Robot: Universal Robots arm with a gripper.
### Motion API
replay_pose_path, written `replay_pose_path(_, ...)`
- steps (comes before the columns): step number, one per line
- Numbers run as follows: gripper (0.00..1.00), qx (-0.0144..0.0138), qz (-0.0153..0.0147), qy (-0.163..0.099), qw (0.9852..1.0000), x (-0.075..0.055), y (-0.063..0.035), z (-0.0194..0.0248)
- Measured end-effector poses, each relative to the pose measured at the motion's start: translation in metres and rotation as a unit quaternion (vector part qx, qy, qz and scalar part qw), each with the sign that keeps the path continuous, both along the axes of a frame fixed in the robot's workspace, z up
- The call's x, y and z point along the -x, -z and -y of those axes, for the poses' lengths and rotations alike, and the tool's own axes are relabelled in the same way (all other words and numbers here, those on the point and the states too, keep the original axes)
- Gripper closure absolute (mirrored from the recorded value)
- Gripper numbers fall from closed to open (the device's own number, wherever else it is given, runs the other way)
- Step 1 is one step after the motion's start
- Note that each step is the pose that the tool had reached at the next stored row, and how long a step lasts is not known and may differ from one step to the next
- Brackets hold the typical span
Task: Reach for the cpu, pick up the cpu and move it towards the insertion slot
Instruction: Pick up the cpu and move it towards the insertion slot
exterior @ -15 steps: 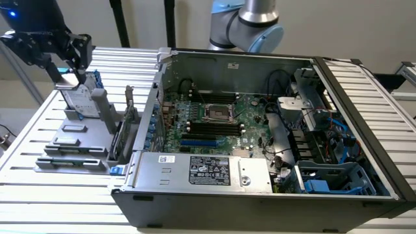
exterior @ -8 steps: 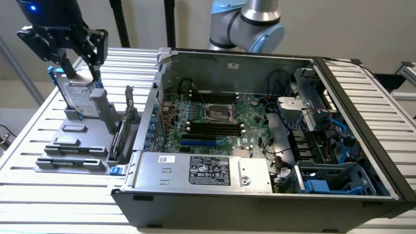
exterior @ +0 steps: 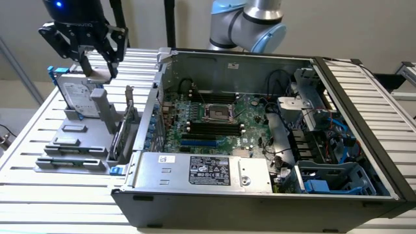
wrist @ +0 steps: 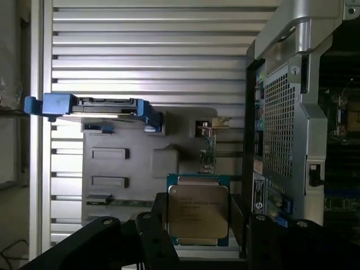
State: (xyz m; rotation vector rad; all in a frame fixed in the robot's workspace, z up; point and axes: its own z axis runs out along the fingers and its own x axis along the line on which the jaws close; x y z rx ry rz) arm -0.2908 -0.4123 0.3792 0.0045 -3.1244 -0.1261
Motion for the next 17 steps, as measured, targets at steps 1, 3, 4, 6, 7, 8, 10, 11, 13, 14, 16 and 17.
replay_pose_path(1,0.46,-0.0006,0.0000,0.000,1.0000,-0.004,-0.0004,0.0000)
replay_pose_path(3,0.46,-0.0015,0.0000,0.000,1.0000,-0.013,-0.0010,0.0000)
replay_pose_path(4,0.46,-0.0021,0.0000,0.000,1.0000,-0.018,-0.0014,0.0000)
replay_pose_path(6,0.46,-0.0030,0.0000,0.000,1.0000,-0.027,-0.0019,0.0000)
replay_pose_path(7,0.46,-0.0033,0.0000,0.000,1.0000,-0.032,-0.0022,0.0000)
replay_pose_path(8,0.46,-0.0036,0.0000,0.000,1.0000,-0.036,-0.0024,0.0000)
replay_pose_path(10,0.46,-0.0043,0.0000,0.000,1.0000,-0.045,-0.0029,0.0000)
replay_pose_path(11,0.46,-0.0046,0.0000,0.000,1.0000,-0.050,-0.0031,0.0000)
replay_pose_path(13,0.46,-0.0052,0.0000,0.000,1.0000,-0.059,-0.0035,0.0000)
replay_pose_path(14,0.46,-0.0054,0.0000,0.000,1.0000,-0.064,-0.0037,0.0000)
replay_pose_path(16,0.46,-0.0059,0.0000,0.000,1.0000,-0.073,-0.0039,0.0000)
replay_pose_path(17,0.46,-0.0061,0.0000,0.000,1.0000,-0.077,-0.0040,0.0000)
